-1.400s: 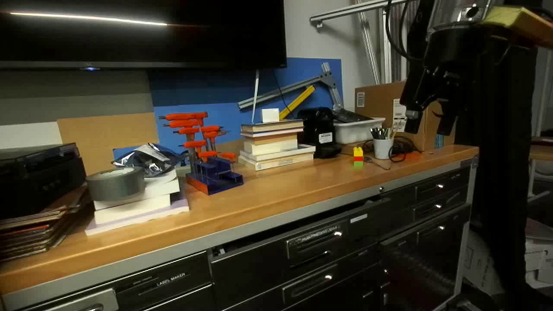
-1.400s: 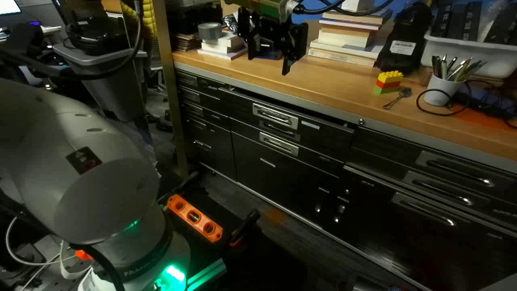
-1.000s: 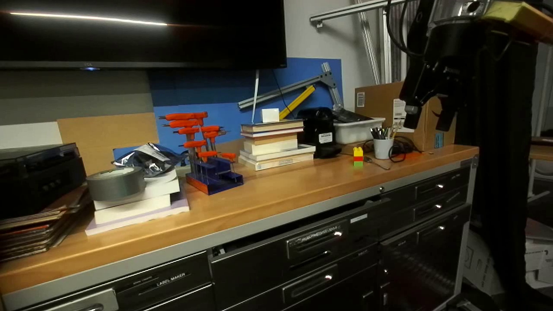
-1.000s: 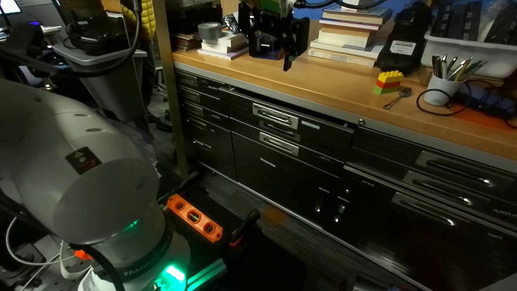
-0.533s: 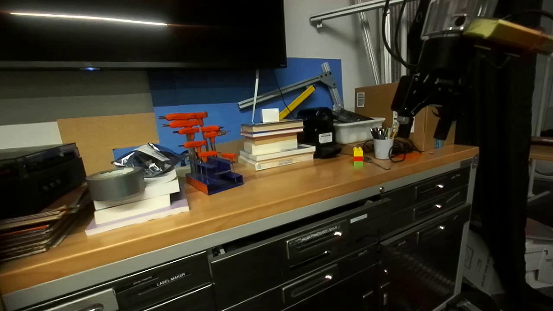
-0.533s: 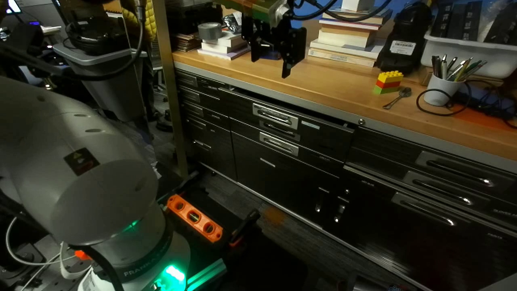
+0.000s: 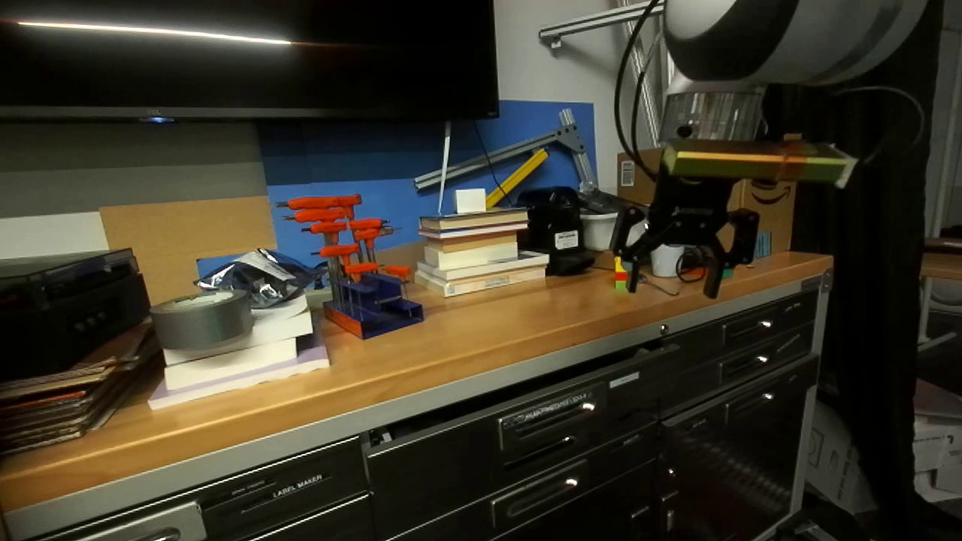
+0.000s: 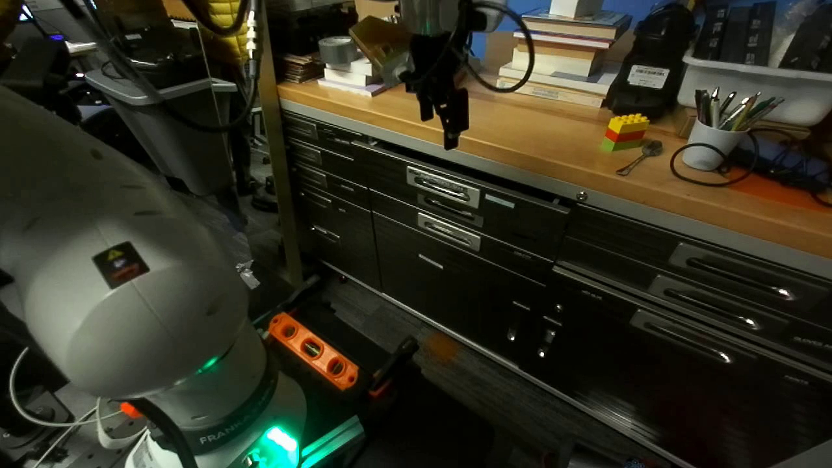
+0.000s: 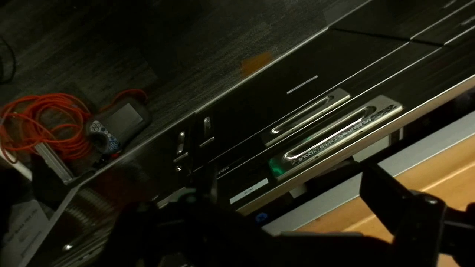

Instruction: Open the top middle drawer then remove three black objects from the drawer

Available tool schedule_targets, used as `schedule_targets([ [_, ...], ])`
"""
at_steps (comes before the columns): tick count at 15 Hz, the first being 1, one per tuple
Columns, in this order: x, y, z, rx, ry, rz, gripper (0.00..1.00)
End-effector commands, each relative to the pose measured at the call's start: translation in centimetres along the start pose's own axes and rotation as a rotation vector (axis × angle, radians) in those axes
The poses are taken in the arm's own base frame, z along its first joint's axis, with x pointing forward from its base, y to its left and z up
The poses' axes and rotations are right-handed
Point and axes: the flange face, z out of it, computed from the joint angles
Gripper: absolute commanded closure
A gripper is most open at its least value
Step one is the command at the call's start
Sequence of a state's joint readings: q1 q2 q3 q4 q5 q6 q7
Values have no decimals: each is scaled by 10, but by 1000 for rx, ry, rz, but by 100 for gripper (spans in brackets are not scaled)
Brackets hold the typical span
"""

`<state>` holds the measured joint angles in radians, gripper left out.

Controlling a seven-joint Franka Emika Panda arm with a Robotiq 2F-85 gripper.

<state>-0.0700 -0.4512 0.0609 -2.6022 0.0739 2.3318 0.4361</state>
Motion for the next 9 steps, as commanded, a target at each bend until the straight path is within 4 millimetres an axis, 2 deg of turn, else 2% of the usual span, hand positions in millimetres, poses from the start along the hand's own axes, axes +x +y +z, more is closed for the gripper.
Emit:
schedule_targets([
  [1, 12, -18, 35, -14, 33, 191, 0],
  [5, 22, -20, 75, -24, 51, 406, 0],
  [9, 32, -13, 103, 6, 79, 622, 0],
])
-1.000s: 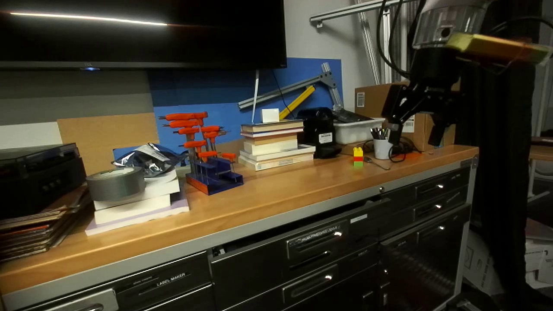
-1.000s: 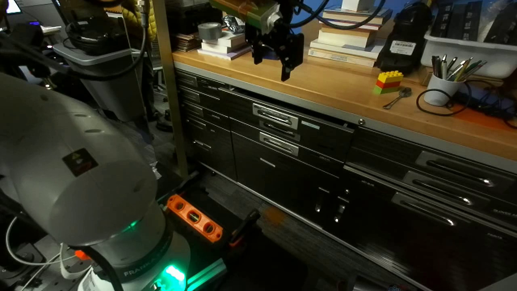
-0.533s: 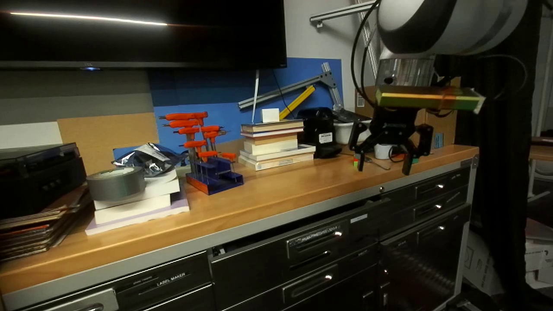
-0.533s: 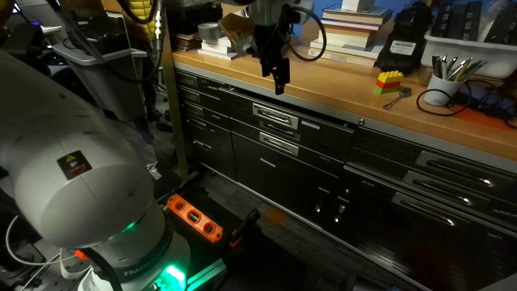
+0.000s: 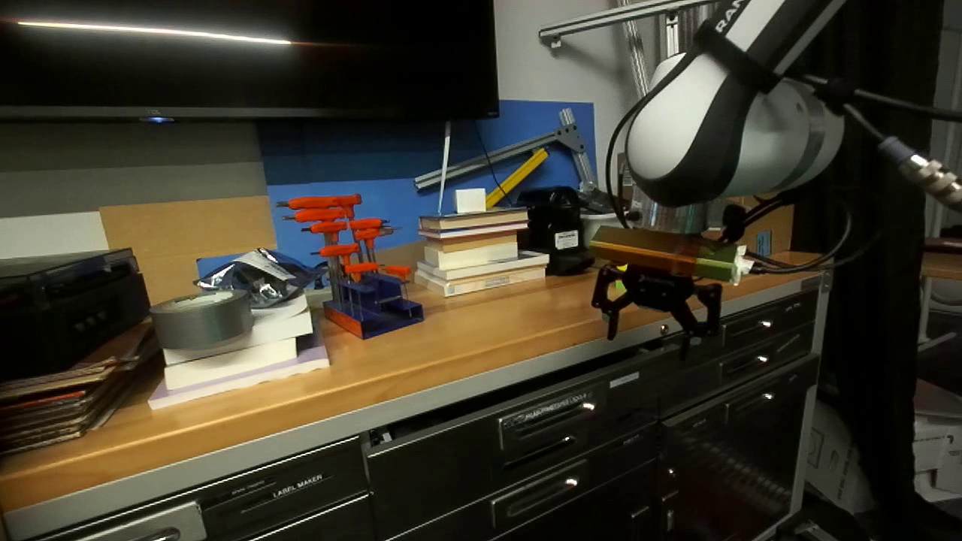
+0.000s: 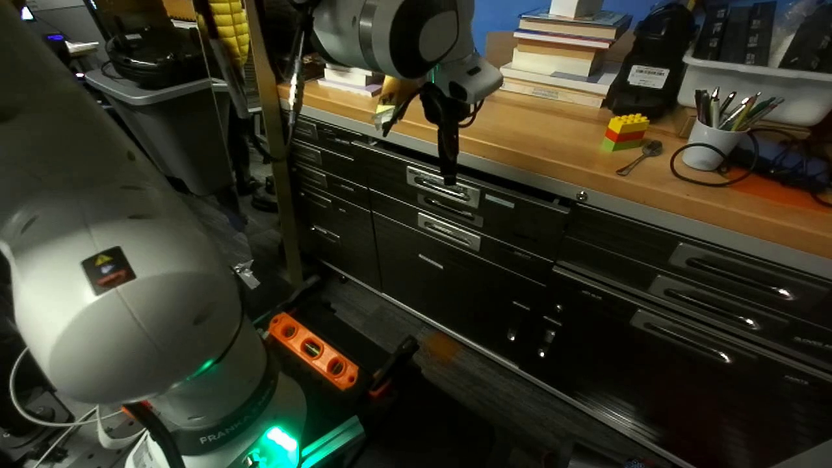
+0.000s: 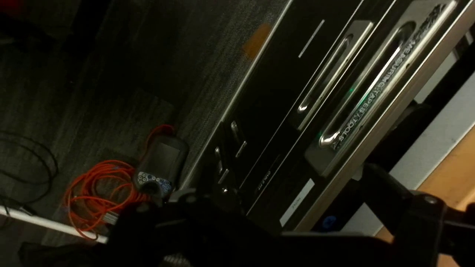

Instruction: Open the top middle drawer then remove three black objects from the drawer

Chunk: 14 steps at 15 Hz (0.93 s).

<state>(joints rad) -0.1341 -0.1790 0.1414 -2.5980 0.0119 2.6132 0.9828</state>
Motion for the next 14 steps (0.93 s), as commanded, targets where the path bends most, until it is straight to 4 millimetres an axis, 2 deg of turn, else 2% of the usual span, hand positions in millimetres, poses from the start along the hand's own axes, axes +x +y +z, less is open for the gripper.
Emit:
schedule_targets([
  [1, 13, -7, 17, 50, 39, 190, 0],
  [7, 21, -12, 44, 97, 81, 393, 0],
  [14, 22, -28, 67, 95, 97, 462, 0],
])
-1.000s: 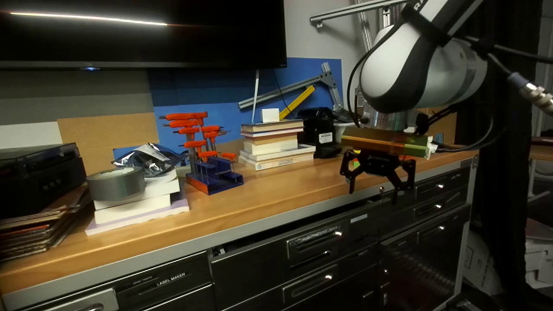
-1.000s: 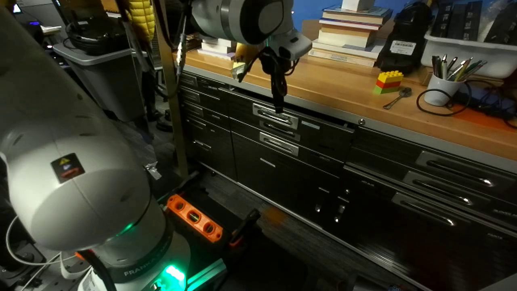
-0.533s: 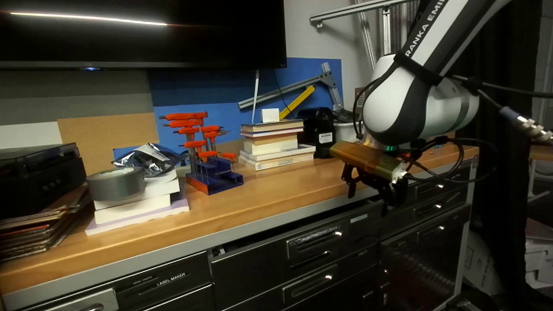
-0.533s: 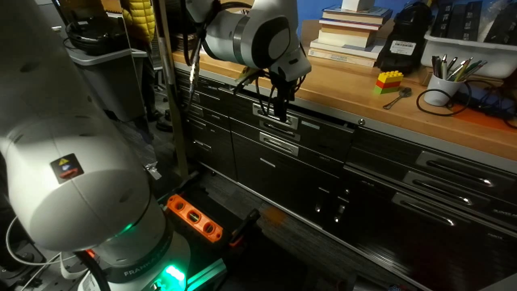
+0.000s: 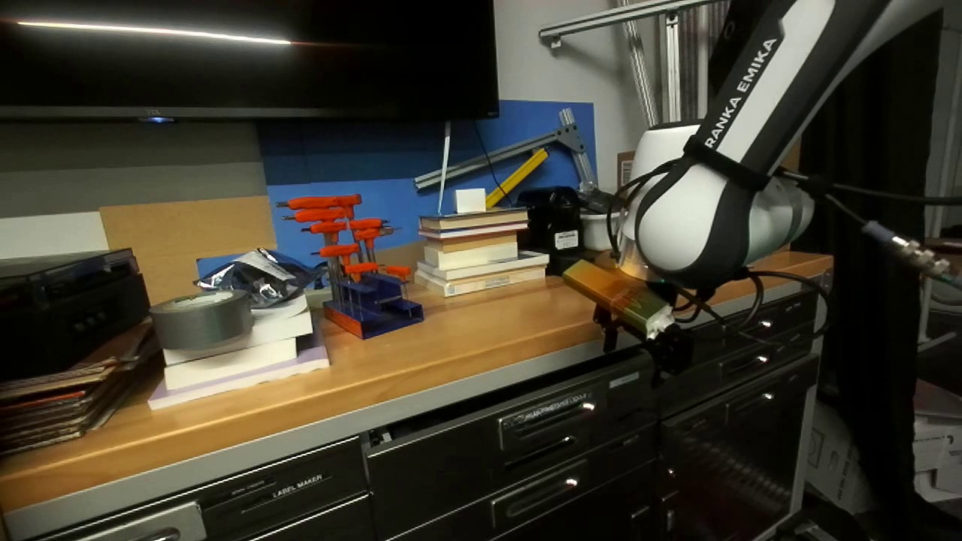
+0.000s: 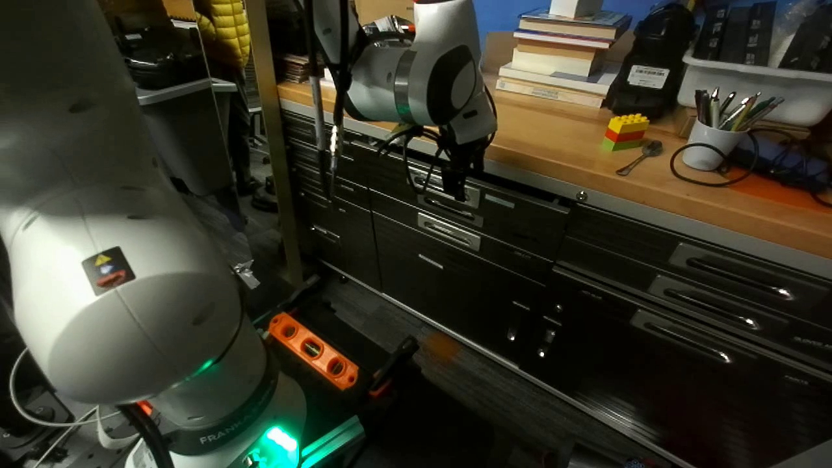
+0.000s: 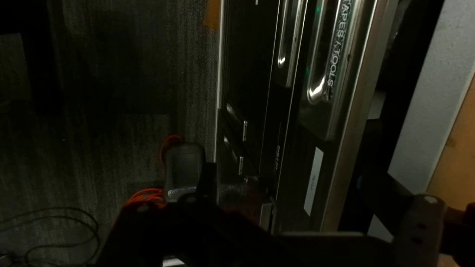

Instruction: Open the top middle drawer then remove three black objects from the drawer

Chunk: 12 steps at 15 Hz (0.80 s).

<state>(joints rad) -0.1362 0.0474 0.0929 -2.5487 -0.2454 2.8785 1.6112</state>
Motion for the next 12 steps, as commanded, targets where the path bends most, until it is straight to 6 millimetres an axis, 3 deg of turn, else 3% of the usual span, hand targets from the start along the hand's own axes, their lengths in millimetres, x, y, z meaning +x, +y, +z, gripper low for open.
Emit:
schedule_targets([
  [1, -4, -17, 10, 25, 9, 28, 0],
  [12, -11, -30, 43, 10, -11, 53, 0],
])
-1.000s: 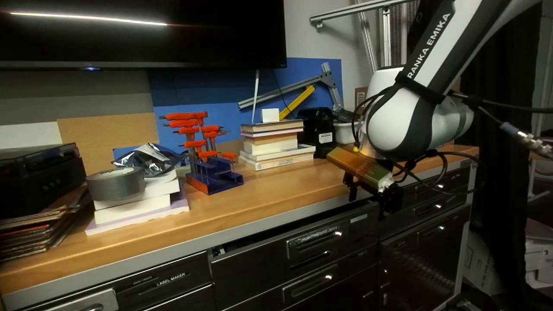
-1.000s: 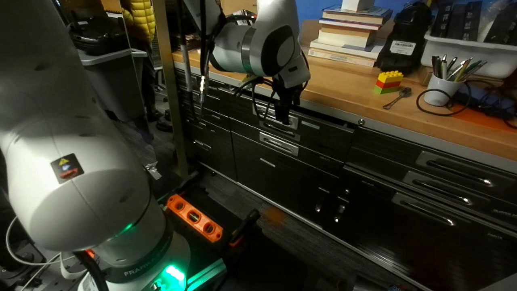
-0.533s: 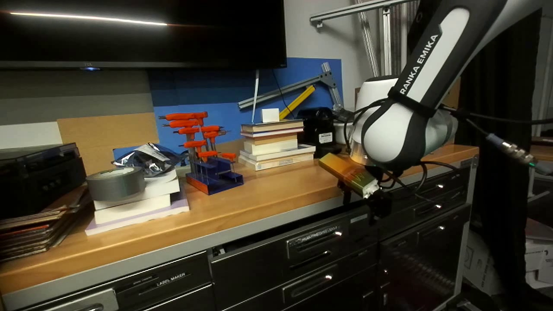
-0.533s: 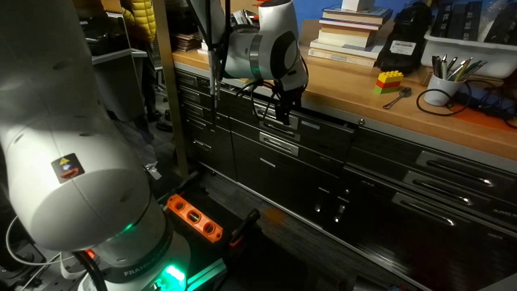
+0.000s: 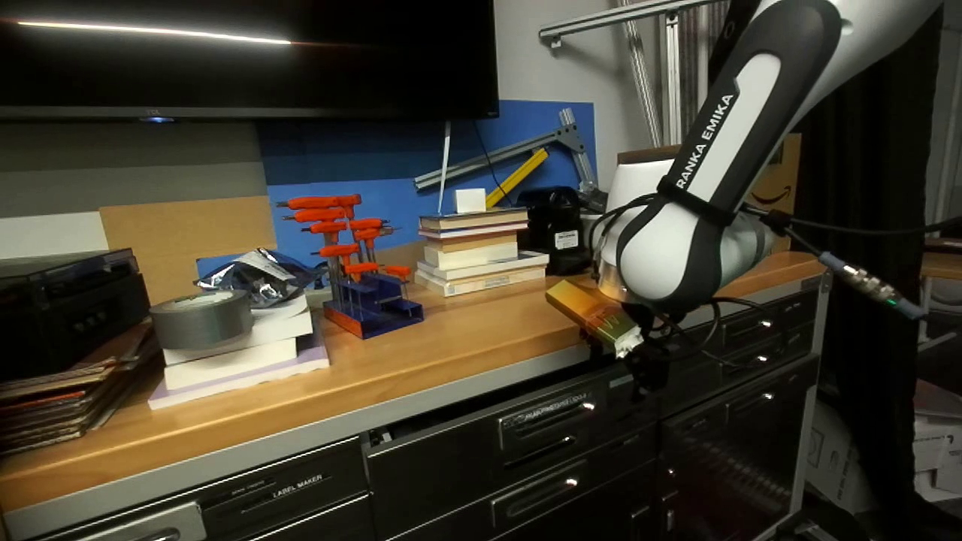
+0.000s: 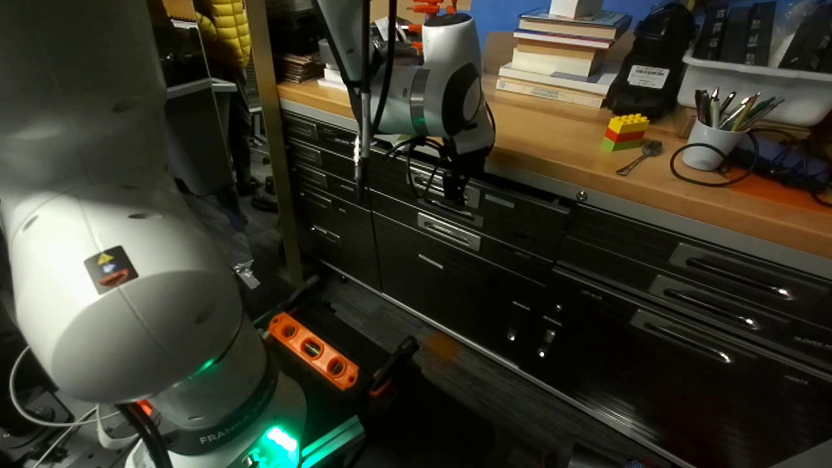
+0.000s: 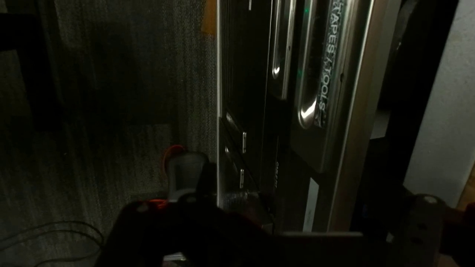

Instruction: Open the top middle drawer then remove three black objects from the drawer

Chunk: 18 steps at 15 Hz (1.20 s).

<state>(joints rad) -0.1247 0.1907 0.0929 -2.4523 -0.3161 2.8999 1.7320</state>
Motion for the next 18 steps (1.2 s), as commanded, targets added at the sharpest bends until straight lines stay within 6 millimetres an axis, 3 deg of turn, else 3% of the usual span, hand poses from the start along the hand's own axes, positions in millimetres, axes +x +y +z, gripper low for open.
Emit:
schedule_targets([
  [1, -2, -13, 6, 32, -5, 10, 0],
  [11, -1, -14, 16, 79, -18, 32, 0],
  [18, 3, -7, 34, 60, -16, 30, 0],
])
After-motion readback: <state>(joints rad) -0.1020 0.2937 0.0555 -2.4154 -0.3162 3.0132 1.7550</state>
